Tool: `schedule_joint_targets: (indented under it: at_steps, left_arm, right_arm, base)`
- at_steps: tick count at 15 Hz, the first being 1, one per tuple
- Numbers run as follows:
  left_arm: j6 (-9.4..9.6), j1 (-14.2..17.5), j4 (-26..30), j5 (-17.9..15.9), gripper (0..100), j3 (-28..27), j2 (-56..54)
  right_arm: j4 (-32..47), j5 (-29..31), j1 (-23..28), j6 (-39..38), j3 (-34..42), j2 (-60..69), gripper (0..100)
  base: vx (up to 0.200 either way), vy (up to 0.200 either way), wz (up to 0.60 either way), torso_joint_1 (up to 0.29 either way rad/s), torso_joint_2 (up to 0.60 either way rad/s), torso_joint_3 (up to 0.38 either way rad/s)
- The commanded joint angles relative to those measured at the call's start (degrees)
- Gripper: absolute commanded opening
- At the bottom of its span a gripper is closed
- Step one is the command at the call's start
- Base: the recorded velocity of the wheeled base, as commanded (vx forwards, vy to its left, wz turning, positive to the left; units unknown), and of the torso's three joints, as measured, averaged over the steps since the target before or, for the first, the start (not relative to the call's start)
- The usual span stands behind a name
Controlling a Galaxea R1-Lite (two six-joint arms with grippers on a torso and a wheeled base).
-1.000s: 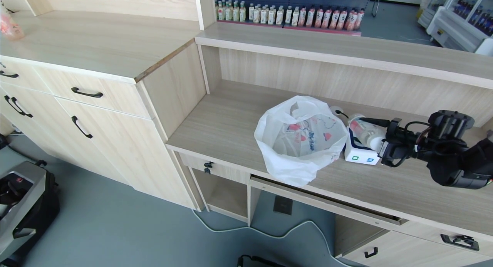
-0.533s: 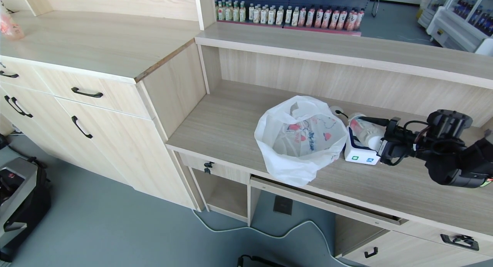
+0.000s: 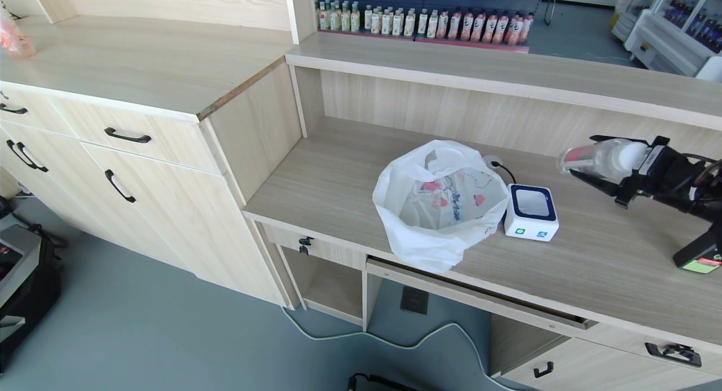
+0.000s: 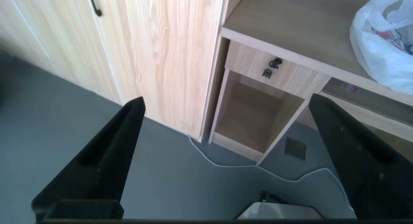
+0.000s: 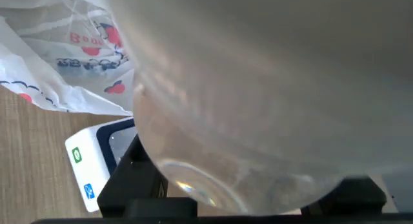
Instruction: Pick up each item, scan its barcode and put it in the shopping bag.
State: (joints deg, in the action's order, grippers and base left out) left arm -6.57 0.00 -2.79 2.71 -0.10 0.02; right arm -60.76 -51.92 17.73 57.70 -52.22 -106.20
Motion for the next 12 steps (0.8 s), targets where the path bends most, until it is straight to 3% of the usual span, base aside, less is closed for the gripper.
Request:
schedule_joint_targets:
  at_steps: [1, 3, 5, 7, 12]
  left_arm:
    - [-0.02, 0.0, 0.0, 0.0, 100, 0.0, 0.0]
    - [-0.02, 0.0, 0.0, 0.0, 100, 0.0, 0.0]
    - [-0.02, 0.0, 0.0, 0.0, 100, 0.0, 0.0]
    - [-0.02, 0.0, 0.0, 0.0, 100, 0.0, 0.0]
    - [-0.02, 0.0, 0.0, 0.0, 100, 0.0, 0.0]
  right_arm:
    - [3.3, 0.9, 3.7, -7.7, 4.3, 10.8, 0]
    - [5.0, 3.5, 6.1, -12.6, 4.3, 12.1, 0]
    - [11.5, 9.6, 8.5, -13.4, 4.4, 14.3, 0]
    - [13.3, 13.2, 9.3, -13.4, 5.0, 15.4, 0]
    - [13.0, 14.3, 11.6, -13.3, 5.4, 16.2, 0]
  base:
    - [0.000, 0.000, 0.00, 0.000, 0.00, 0.000]
    - [0.000, 0.000, 0.00, 0.000, 0.00, 0.000]
    - [0.000, 0.000, 0.00, 0.000, 0.00, 0.000]
    - [0.000, 0.000, 0.00, 0.000, 0.00, 0.000]
    - [0.000, 0.000, 0.00, 0.000, 0.00, 0.000]
